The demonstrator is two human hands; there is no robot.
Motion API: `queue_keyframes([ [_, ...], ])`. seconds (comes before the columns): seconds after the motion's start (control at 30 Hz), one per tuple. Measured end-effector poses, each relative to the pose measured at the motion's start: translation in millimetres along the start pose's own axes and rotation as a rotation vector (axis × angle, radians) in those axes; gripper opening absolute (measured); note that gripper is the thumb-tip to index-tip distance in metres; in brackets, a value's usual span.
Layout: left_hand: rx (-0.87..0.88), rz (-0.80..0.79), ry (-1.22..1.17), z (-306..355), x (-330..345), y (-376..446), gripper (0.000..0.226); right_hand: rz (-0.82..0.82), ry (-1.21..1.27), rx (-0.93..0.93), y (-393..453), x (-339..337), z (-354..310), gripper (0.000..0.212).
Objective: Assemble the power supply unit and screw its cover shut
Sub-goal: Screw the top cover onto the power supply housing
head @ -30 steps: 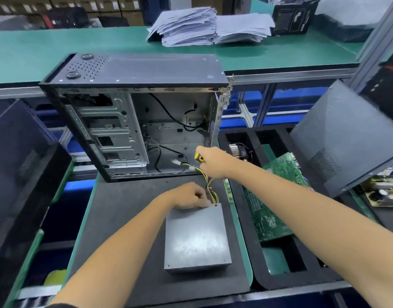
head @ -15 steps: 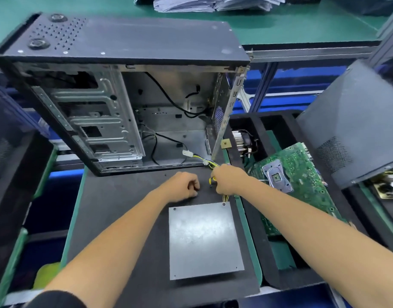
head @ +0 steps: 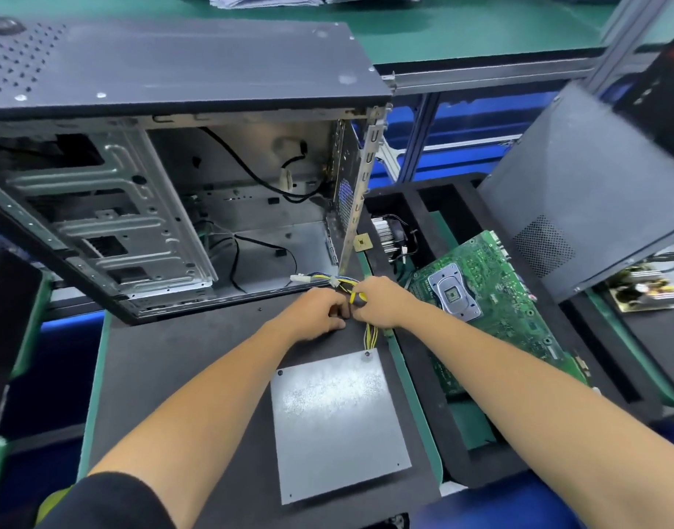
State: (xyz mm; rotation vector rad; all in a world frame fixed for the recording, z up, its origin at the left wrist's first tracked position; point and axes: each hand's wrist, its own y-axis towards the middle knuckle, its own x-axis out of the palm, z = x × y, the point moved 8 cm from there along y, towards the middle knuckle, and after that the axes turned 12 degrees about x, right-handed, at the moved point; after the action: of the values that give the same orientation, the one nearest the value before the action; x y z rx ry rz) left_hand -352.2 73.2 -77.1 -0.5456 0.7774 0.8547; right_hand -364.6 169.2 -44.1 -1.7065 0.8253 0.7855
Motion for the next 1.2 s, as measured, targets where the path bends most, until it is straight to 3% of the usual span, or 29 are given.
queue_keyframes([
  [0.13,-0.058,-0.004,-0.034,-3.7,2.3,1.1,0.004,-0.011,0.039,-0.008,-1.8,-0.7,-0.8,0.023],
  [0.33,-0.147,0.099,-0.204,-10.7,-9.1,-13.0,0.021,-0.066,0.076,-0.063,-11.3,-11.5,-7.2,0.025],
  [0.47,-0.167,0.200,-0.404,-5.4,-22.7,-25.7,0.019,0.039,0.109,-0.115,-21.8,-39.0,-21.8,0.025],
  [0.6,-0.154,0.310,-0.507,10.1,-43.1,-37.7,0.008,0.122,0.217,-0.228,-39.0,-62.9,-51.8,0.038],
  [0.8,-0.153,0.515,-0.695,30.0,-58.2,-71.4,0.011,0.288,0.377,-0.231,-66.3,-79.8,-73.3,0.040],
  [0.93,-0.195,0.569,-0.692,31.0,-56.2,-96.0,0.003,0.368,0.480,-0.217,-87.0,-88.9,-80.3,0.037],
  [1.2,-0.257,0.641,-0.592,55.8,-54.9,-136.1,0.016,0.283,0.596,-0.327,-135.0,-98.2,-90.6,0.019],
])
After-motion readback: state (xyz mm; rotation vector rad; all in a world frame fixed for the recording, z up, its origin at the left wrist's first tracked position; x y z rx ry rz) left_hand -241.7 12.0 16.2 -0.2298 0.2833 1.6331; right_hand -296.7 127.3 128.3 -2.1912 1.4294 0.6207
